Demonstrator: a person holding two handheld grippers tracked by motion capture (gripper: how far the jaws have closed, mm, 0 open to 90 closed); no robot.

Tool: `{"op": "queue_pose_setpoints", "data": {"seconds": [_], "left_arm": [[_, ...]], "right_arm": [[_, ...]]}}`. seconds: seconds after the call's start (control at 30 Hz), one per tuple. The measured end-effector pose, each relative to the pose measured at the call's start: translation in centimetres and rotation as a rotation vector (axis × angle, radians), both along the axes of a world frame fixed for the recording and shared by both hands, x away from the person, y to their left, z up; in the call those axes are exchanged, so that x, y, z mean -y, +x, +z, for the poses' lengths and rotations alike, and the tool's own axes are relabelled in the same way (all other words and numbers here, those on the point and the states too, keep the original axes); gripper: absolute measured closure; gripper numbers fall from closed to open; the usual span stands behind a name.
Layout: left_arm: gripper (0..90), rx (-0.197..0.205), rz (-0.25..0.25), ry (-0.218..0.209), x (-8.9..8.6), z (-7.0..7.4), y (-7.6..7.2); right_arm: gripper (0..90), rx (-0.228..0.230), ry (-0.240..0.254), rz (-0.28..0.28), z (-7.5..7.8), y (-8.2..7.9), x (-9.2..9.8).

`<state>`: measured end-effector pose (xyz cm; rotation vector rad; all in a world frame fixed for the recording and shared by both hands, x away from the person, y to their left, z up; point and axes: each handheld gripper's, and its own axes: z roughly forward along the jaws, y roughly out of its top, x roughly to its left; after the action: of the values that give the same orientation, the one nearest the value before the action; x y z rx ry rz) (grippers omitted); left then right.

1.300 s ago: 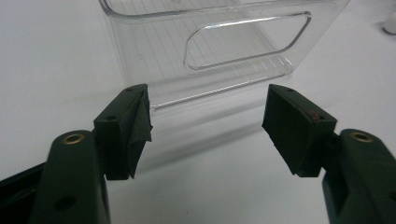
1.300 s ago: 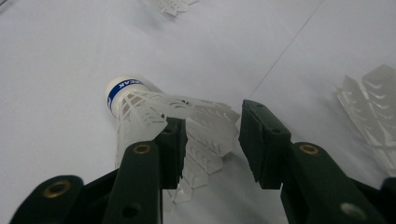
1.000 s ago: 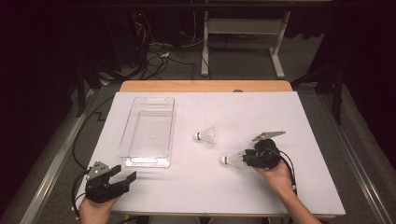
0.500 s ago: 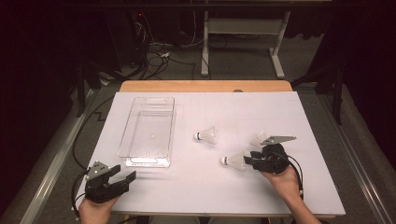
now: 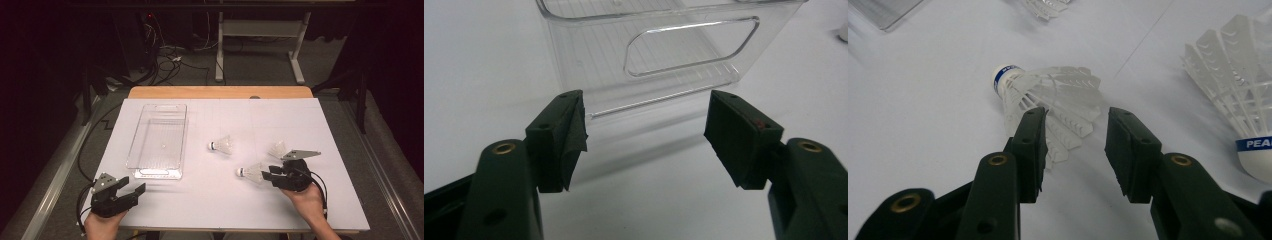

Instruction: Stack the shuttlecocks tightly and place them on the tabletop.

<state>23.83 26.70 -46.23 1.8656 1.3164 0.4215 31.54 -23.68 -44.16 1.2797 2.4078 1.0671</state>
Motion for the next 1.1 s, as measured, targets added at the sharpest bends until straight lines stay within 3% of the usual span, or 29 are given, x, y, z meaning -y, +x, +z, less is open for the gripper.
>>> {"op": "queue_pose_setpoints", "data": {"seconds": [0.6, 0.97, 1.1], "left_arm": [[33.5, 0.002, -0.004, 0.006, 0.0, 0.0, -0.1], [33.5, 0.004, -0.004, 0.006, 0.0, 0.0, -0.1], [33.4, -0.001, -0.01, 0.007, 0.1, 0.0, 0.0]], "right_arm": [[59.5, 0.001, 0.032, 0.026, 0.5, -1.3, -0.6], [59.8, -0.011, 0.012, 0.044, 0.0, -1.0, -1.6], [63.8, -0.018, -0.004, 0.049, -0.2, -0.6, -2.2]]}}
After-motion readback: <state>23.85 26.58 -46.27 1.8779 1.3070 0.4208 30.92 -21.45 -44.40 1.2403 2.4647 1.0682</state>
